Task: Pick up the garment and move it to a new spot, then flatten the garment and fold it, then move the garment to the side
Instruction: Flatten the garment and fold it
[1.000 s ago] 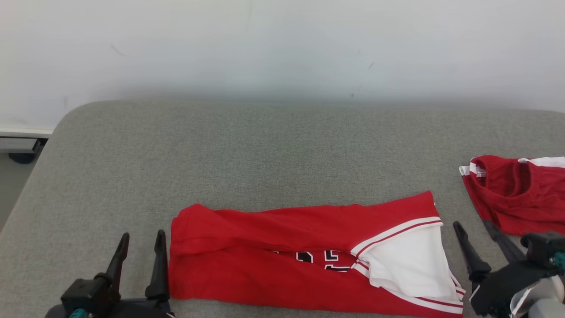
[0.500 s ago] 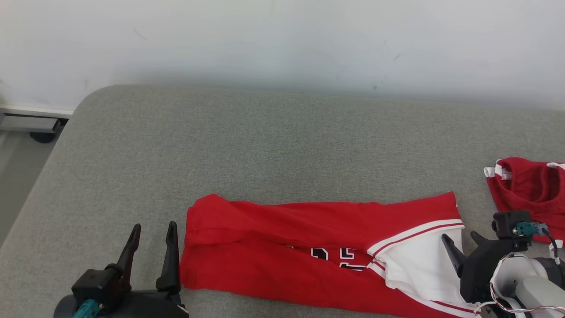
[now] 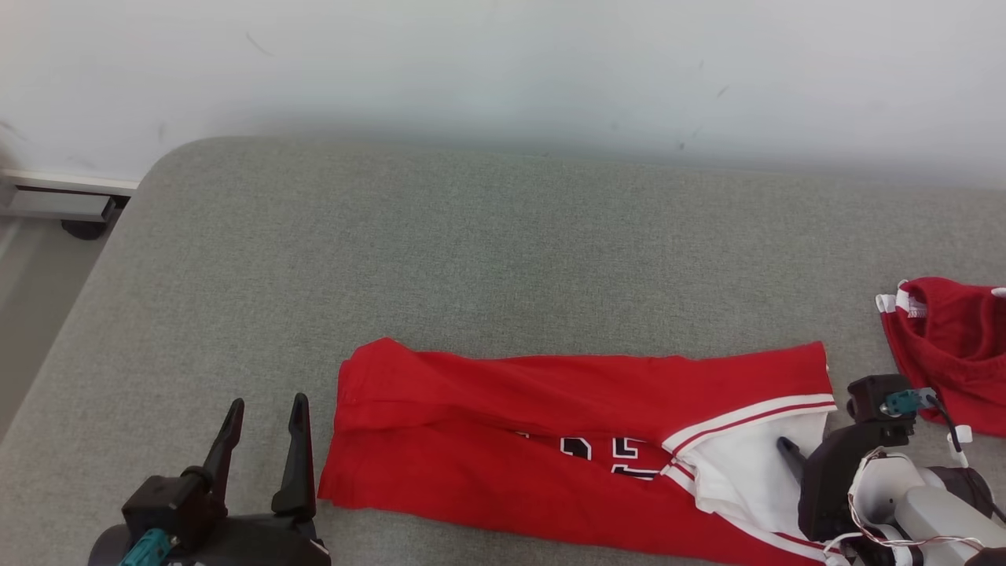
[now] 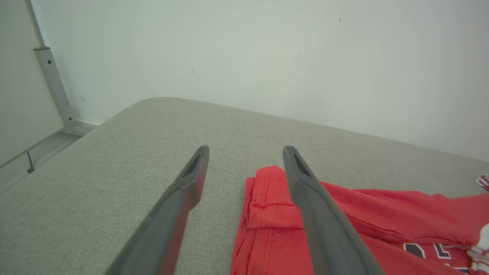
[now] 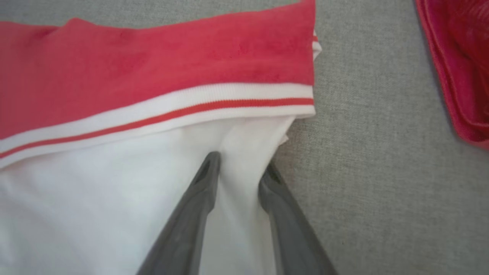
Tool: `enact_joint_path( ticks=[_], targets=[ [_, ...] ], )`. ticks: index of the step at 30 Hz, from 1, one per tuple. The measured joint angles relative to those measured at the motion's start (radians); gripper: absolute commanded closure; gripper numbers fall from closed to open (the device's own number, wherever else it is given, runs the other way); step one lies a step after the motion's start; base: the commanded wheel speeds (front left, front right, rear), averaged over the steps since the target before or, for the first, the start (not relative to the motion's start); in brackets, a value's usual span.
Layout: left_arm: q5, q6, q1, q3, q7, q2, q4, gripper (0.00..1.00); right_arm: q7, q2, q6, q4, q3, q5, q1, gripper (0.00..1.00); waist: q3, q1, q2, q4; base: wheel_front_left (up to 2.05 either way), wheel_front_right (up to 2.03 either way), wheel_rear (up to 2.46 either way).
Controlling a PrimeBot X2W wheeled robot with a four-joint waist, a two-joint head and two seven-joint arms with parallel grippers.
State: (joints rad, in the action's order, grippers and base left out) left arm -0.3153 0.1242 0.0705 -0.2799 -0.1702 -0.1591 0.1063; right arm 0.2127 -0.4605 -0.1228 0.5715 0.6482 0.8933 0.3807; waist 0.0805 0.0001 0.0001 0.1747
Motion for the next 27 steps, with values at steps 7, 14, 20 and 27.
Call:
enact_joint_path(
  ticks=[7, 14, 20, 27],
  targets=[
    [0.007, 0.0, 0.0, 0.003, 0.004, 0.002, 0.003, 0.0, 0.016, 0.002, 0.019, 0.014, 0.004, 0.004, 0.02, 1.0, -0.004, 0.0, 0.0, -0.01, 0.0, 0.0, 0.0],
    [0.007, 0.0, -0.001, 0.004, 0.017, 0.003, 0.005, 0.0, 0.001, -0.07, 0.037, 0.018, -0.024, 0.003, 0.019, 1.0, -0.017, 0.0, 0.0, -0.033, 0.0, 0.0, 0.0],
    [0.007, 0.0, -0.002, -0.004, 0.025, 0.011, 0.005, 0.0, -0.003, -0.068, 0.146, -0.061, -0.078, 0.119, 0.015, 1.0, -0.027, 0.0, 0.0, -0.053, 0.0, 0.0, 0.0],
    [0.007, 0.0, -0.003, -0.008, 0.03, 0.013, 0.006, 0.0, 0.053, -0.06, 0.23, -0.195, -0.102, 0.238, 0.015, 1.0, -0.034, 0.0, 0.0, -0.061, 0.0, 0.0, 0.0]
  ],
)
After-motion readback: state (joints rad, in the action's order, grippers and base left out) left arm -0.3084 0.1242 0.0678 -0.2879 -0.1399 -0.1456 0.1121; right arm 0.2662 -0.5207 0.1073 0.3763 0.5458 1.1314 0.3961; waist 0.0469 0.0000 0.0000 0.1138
